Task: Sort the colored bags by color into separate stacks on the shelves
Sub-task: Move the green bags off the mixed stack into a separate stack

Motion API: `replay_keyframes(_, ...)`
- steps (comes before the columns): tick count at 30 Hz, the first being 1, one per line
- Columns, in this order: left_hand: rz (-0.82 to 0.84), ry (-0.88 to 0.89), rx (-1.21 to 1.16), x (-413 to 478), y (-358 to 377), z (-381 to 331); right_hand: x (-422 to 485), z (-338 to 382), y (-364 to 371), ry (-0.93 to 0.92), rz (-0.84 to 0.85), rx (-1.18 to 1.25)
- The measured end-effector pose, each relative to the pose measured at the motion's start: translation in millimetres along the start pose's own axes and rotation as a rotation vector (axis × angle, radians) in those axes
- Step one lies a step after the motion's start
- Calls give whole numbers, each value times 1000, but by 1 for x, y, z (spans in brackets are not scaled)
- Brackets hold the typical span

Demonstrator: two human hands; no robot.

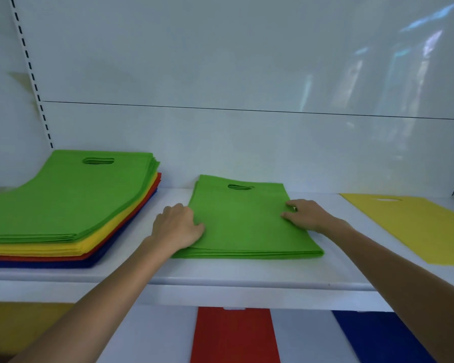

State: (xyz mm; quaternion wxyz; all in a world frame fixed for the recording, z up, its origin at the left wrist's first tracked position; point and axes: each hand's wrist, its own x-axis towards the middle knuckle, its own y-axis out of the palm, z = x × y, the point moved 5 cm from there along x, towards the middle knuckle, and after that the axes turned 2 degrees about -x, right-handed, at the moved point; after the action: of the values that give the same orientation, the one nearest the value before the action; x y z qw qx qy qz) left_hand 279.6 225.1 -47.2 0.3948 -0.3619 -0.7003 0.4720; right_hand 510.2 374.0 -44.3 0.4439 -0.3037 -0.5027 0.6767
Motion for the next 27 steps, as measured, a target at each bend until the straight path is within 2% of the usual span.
replay_keyframes(6,13,-37,-125,2,3,4,9,2,4,7,25,-18)
replay_keyframes(12,-5,-49,-148,3,-3,3,12,8,8,-34,99,-47)
replay_keyframes(16,-1,-51,-165,3,-5,4,10,12,6,-31,89,-48)
replay_keyframes(20,13,-40,-135,11,-22,10,14,24,-4,-52,-69,10)
replay_keyframes(23,-63,-33,-90,14,-57,17,18,49,-17,-107,-244,66)
replay_keyframes(27,-219,-4,-134,11,-112,39,23,104,-23,-160,-333,159)
